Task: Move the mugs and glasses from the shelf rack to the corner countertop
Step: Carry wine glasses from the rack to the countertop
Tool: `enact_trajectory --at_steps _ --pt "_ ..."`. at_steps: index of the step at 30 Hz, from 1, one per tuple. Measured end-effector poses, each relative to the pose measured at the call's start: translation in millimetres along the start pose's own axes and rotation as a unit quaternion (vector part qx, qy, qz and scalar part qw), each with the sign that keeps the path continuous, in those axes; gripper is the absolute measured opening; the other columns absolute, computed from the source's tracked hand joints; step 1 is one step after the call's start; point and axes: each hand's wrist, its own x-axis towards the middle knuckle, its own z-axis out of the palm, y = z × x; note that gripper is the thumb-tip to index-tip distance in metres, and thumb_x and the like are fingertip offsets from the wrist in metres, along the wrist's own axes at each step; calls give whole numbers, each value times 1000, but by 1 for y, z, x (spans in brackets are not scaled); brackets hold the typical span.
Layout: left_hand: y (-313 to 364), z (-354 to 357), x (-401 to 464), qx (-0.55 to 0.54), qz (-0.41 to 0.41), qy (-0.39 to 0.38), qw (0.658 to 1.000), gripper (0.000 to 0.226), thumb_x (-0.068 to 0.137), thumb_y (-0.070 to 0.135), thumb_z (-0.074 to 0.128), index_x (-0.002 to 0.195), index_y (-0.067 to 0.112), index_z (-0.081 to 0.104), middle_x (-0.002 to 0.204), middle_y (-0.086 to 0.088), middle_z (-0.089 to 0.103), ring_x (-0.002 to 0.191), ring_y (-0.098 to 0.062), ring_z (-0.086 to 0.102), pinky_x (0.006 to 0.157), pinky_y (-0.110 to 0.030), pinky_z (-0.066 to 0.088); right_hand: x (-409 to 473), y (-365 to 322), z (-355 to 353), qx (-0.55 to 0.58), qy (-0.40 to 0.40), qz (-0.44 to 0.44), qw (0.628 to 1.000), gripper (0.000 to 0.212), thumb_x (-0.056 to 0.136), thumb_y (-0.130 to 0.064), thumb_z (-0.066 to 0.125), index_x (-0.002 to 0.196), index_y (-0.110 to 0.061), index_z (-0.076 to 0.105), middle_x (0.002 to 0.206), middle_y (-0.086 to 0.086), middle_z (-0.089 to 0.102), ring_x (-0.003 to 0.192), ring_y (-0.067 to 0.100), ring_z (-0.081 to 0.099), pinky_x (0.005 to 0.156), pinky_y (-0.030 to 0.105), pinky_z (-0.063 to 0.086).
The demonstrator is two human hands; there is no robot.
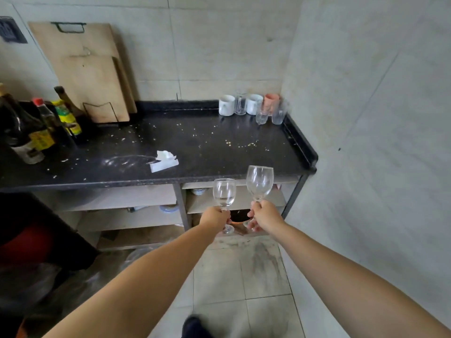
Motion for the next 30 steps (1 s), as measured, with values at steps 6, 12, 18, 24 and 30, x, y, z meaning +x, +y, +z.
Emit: enact_trajectory --at_steps 6,12,18,24,30 --pt "46 -2 87 0 2 -7 1000 26 90 8 50 65 11 56 77 -7 62 49 -14 46 46 -21 41 86 -32 -15 2 9 3 1000 27 101 -26 33 82 -11 46 74 5 54 44 17 58 38 24 43" --pt "106 -15 203 -53 -5 -21 998 31 93 11 51 62 13 56 64 -2 58 52 -17 50 60 -30 54 197 -83 -33 2 31 10 999 21 100 -25 36 94 -12 51 81 2 57 45 14 56 35 20 40" --pt "161 -39 304 -56 -11 -16 998 15 89 11 56 77 6 63 73 -12 60 76 -27 60 90 -47 55 292 -134 -43 -81 83 -37 993 30 98 -28 41 92 -10 64 95 6 60 85 20 56 71 30 39" --pt "195 -45 380 -43 -22 17 999 23 88 15 58 99 -3 69 101 -24 69 89 -30 64 87 -36 52 378 -161 -47 -56 84 -17 995 33 97 -28 46 108 -3 65 99 16 64 91 29 66 85 45 55" --pt "229 -38 452 -66 -42 40 996 10 88 19 58 83 12 63 85 -7 63 84 -24 60 73 -33 47 463 -180 -55 -3 59 1 998 25 97 -21 50 103 -1 63 82 9 67 72 20 68 61 22 52"
